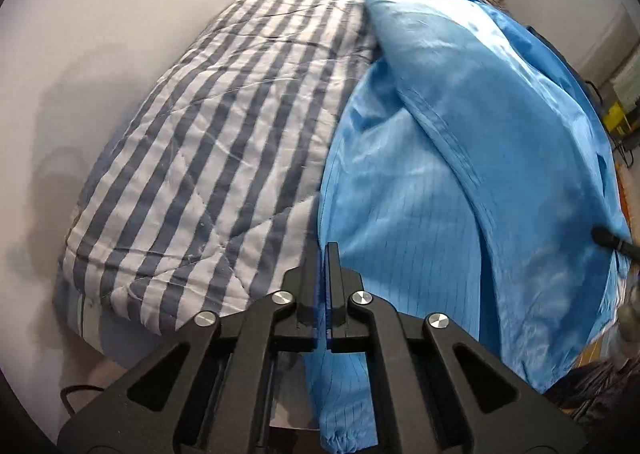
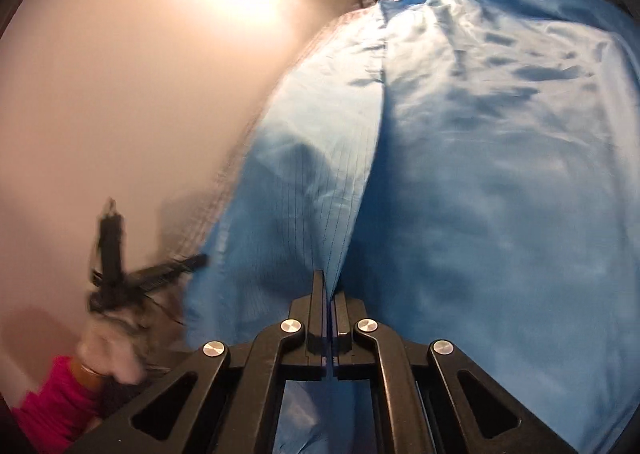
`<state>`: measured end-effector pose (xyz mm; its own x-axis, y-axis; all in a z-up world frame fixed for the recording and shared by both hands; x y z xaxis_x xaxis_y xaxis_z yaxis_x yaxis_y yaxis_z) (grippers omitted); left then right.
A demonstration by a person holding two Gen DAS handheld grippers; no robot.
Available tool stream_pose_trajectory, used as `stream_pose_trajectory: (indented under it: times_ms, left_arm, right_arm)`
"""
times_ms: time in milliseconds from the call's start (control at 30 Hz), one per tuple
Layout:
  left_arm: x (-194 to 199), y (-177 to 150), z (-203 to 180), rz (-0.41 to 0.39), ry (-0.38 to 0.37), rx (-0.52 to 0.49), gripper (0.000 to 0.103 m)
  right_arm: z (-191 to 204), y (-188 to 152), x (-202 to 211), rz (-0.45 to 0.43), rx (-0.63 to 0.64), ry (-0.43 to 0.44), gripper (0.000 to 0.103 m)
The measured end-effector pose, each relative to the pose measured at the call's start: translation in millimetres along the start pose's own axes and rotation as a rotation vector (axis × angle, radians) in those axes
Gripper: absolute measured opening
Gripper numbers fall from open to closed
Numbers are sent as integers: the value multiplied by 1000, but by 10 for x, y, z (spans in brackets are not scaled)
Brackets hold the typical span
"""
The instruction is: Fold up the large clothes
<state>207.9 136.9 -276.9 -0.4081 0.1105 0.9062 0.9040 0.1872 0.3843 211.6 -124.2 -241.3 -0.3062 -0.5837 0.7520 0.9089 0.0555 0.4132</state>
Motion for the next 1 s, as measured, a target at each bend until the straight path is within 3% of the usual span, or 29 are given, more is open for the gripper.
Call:
stream_pose_trajectory:
  times_ms: [100,133,167,267,500,567,700,800,833,867,1000]
  left_arm:
    - [173,51,64,-57,47,-5,0]
    - [249,67,40,-83,57,-14,0]
    - [292,60,6,-93,41,-15,0]
    - [385,-48,-214,-102,-58,-6,0]
    - [351,-434,-892,-6,-266,-45,0]
    - [296,-553,-1087,49,-322,-54,0]
    - [43,-705,-1269,122,-267,-80,2]
    - [-89,-730,-1253,141,-228,-33,3]
    - [-84,-725,-1263,131,-228,-21,3]
    - [-76,-717,-1277,119,-219,-16,3]
    - [22,-733,-1301,27,-159,6,7]
  right_arm:
    - [25,-178,-139,95,8,4,15]
    - [28,-223,-141,116,19,-10,40]
    - [28,-254,-133,117,39,-37,54]
    - [73,-328,-41,122,89,-60,55]
    - [47,-712,16,217,104,-80,50]
    - [83,-836,-41,252,90,-42,25]
    - [241,-949,-69,289,30,87,20]
    - [327,-916,38,262,120,44,22]
    - [339,-876,76,250,142,27,29]
    - [344,-811,120,232,160,8,39]
    - [367,-390,379,120,227,-39,44]
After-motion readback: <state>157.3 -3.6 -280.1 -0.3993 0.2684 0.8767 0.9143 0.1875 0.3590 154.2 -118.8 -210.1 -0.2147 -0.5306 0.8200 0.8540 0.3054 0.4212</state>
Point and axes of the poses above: each gripper's, at about its wrist camera, not at the fingertips, and x roughly against the way its jaws point, z to its left, y to its top, the point moved 10 cm from there along -x, roughly the way its jaws point
